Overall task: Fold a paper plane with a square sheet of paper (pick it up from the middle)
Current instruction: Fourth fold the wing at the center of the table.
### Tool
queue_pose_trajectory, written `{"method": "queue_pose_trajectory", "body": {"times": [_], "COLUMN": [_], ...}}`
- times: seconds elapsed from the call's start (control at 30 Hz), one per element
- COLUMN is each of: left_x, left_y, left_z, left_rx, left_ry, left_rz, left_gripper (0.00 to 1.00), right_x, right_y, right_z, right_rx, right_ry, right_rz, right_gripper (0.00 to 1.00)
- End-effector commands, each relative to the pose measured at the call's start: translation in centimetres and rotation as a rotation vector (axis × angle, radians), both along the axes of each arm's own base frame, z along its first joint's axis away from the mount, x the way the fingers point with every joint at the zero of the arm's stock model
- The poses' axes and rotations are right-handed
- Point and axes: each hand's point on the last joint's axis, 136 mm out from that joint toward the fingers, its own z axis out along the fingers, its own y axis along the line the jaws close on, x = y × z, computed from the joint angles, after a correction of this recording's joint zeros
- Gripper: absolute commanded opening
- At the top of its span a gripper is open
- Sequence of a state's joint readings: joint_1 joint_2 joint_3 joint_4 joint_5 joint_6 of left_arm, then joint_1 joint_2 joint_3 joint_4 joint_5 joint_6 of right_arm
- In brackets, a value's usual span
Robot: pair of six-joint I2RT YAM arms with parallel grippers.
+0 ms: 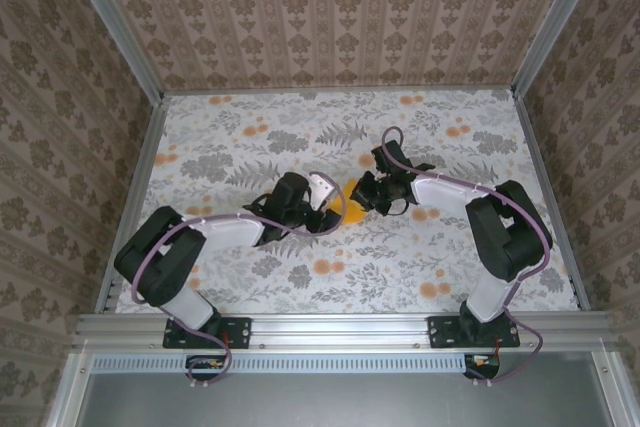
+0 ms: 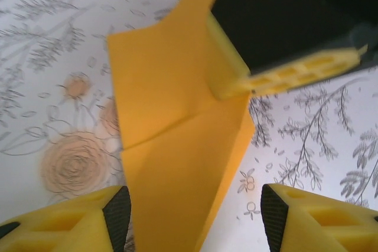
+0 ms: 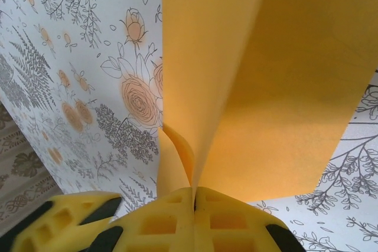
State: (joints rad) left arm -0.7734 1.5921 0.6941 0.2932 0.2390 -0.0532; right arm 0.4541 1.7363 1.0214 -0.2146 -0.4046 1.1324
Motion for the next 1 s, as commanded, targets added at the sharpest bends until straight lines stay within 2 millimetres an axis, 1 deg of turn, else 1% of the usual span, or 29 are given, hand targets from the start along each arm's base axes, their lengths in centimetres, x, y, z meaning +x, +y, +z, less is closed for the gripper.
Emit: {"method": "queue_pose_trajectory", "body": {"times": [0.0, 0.13, 0.27, 0.43, 0.5, 0.6, 0.77, 0.8, 0.97], "left_x": [-0.2, -0.2, -0.1, -0.4, -0.6, -1.2, -1.5, -1.5, -1.9], "left_y": [-1.2, -1.2, -1.4, -1.7, -1.8, -2.1, -2.5, -2.5, -3.0], "left_z": [-0.7, -2.0, -2.5, -2.4, -2.4, -2.3, -2.5, -2.6, -2.3], "left_rx": [0.038, 0.076, 0.098, 0.084, 0.074, 0.048, 0.017, 0.008, -0.063], "left_ry": [-0.047, -0.065, -0.089, -0.1, -0.09, -0.064, -0.028, -0.016, 0.058], "left_rz": [-0.091, -0.128, -0.161, -0.195, -0.206, -0.221, -0.22, -0.216, -0.192], "left_gripper": [0.62, 0.58, 0.52, 0.34, 0.28, 0.25, 0.16, 0.14, 0.12], "right_x": [-0.5, -0.5, -0.6, -0.6, -0.6, -0.6, -0.6, -0.6, -0.5], "right_y": [0.5, 0.5, 0.5, 0.2, -0.1, -0.3, -0.2, -0.3, -1.3], "right_z": [-0.3, 0.1, 0.3, 0.2, 0.2, 0.3, 0.5, 0.7, 2.4], "right_rx": [0.004, 0.004, 0.001, -0.003, -0.006, -0.002, 0.006, 0.012, 0.035], "right_ry": [0.047, 0.047, 0.05, 0.053, 0.051, 0.043, 0.028, 0.017, -0.095], "right_rz": [0.031, 0.04, 0.047, 0.053, 0.051, 0.056, 0.082, 0.088, 0.118], "right_gripper": [0.0, 0.0, 0.0, 0.03, 0.07, 0.14, 0.25, 0.28, 0.45]}}
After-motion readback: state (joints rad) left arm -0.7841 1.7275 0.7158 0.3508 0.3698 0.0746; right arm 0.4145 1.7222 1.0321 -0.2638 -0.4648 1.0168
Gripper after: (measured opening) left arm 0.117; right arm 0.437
